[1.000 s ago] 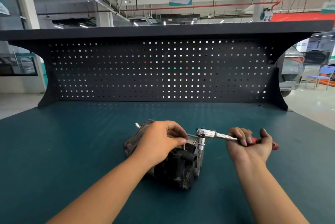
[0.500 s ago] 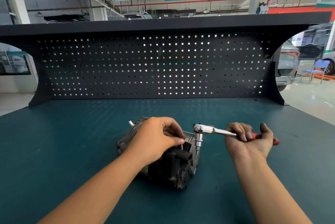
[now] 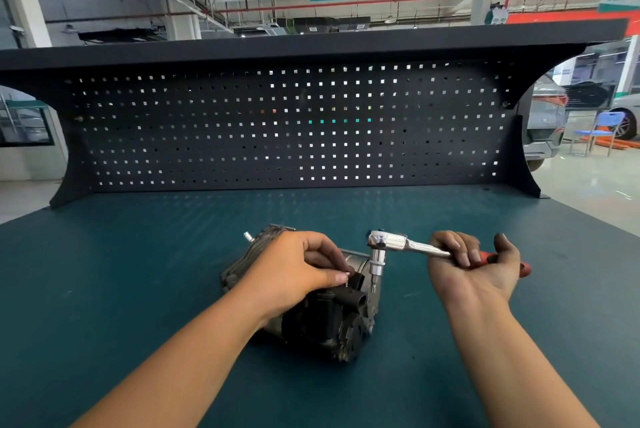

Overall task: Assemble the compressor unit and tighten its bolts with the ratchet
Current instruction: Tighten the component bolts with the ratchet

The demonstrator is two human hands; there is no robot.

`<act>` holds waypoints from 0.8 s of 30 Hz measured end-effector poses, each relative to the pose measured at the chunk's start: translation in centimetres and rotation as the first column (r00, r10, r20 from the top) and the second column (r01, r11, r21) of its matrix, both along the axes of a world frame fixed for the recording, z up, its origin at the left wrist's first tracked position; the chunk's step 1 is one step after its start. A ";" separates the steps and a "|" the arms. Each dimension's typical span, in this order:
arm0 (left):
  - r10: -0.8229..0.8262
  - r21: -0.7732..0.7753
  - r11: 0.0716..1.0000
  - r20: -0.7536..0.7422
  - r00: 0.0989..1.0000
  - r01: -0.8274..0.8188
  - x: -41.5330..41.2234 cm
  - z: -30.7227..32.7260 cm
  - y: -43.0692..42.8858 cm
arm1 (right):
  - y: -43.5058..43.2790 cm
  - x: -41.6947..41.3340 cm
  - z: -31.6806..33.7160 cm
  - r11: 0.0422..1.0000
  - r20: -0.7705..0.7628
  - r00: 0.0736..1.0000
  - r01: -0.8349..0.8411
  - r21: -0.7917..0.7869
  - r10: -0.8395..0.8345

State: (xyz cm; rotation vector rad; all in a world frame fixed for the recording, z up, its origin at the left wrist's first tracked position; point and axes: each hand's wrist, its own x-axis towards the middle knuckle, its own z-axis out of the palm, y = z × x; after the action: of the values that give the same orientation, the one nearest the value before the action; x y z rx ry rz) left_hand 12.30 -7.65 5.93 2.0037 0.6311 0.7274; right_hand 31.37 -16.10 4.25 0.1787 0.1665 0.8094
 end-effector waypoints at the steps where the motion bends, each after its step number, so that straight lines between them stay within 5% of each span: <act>1: -0.013 -0.060 0.998 0.018 1.000 0.014 0.0 -0.1 0.0 | 0.0 -0.1 0.3 1.000 -0.011 1.000 0.008 -0.002 -0.008; 9: -0.064 -0.329 0.940 0.076 0.995 0.086 0.0 -0.4 0.3 | 2.6 -1.1 2.5 0.999 0.012 1.000 -0.022 0.040 0.022; 24: -0.069 -0.356 0.930 0.085 0.994 0.095 -0.1 -0.7 0.4 | 2.3 -1.3 2.2 0.999 0.053 0.998 0.021 0.050 -0.024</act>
State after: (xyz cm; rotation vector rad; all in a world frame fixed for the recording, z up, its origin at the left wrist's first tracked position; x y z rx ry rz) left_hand 12.22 -7.28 5.27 1.6489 0.5880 0.5823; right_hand 30.07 -13.81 6.50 0.2047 0.0937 0.7952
